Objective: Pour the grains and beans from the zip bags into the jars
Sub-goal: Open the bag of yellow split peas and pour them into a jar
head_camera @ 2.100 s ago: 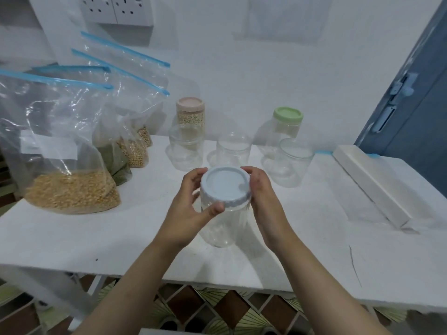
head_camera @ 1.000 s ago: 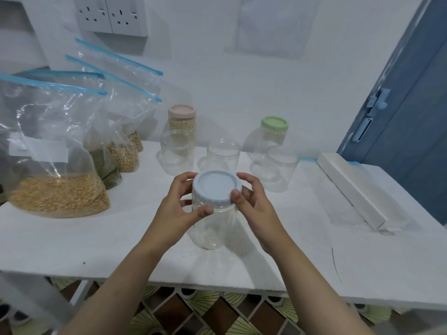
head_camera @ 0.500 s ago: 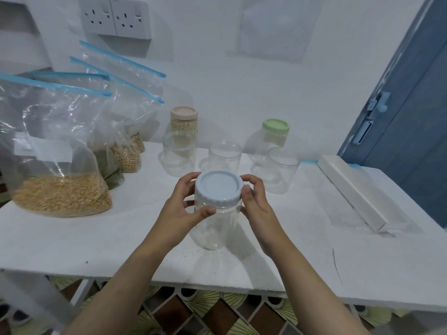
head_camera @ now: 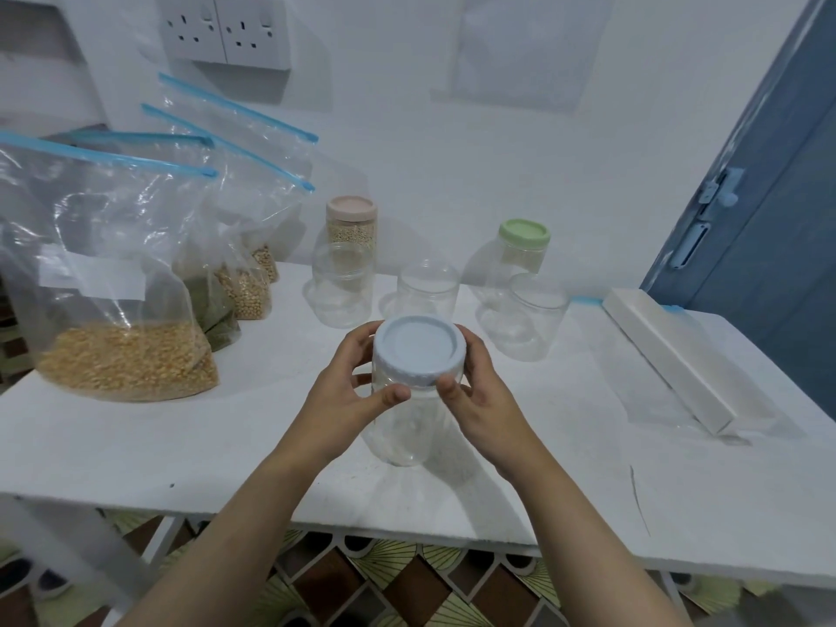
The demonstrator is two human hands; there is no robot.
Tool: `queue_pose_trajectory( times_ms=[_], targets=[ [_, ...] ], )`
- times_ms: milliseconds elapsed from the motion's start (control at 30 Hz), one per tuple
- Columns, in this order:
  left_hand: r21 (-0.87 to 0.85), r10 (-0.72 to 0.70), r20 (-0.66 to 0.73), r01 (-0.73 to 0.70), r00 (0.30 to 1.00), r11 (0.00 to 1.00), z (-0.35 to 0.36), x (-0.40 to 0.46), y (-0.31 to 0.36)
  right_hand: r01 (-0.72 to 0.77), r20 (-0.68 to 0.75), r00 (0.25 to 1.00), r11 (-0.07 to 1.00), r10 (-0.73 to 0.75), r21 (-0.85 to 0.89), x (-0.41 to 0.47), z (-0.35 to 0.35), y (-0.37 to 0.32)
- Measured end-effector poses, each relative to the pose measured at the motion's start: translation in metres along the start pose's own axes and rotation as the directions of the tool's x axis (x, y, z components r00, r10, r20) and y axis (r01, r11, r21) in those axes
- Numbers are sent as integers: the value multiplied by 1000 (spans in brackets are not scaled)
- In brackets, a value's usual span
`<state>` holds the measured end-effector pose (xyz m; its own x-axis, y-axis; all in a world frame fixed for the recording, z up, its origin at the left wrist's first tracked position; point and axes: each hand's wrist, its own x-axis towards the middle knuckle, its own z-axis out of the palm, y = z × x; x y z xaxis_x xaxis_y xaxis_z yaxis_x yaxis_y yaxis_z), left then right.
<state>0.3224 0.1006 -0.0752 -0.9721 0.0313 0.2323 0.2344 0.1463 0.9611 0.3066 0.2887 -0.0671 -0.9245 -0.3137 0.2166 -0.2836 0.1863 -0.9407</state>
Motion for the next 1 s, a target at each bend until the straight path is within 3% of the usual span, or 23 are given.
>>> queue_pose_trajectory(
  times_ms=[233,400,533,633,767,833,900,1000],
  targets=[
    [-9,-10,1,10,1000,1000,1,0,0,-43,-11,999,993,44,111,-3,-8,2],
    [-10,0,-2,0,1000,1000,0,0,1,0,22,1000,1000,0,2,4,-6,-3],
    [-15,16,-4,-16,1000,1000,1,1,0,6,22,1000,998,-7,55,10,-10,-9],
    [-21,12,-22,-12,1000,1000,3,0,0,46,-46,998,995,-42,83,12,-14,-11],
    [4,27,-169,-27,985,1000,16,1,-2,99,-313,947,992,-69,80,14,-25,-7],
    [-4,26,-228,-27,973,1000,21,4,-3,19,-404,915,999,-4,34,12,-37,11],
    [-20,21,-244,-27,969,999,24,9,-2,-163,-456,887,974,74,-159,6,-53,42],
    [-15,19,-251,-23,968,1000,27,13,-3,-445,-446,864,772,236,-453,-7,-66,83]
  ],
)
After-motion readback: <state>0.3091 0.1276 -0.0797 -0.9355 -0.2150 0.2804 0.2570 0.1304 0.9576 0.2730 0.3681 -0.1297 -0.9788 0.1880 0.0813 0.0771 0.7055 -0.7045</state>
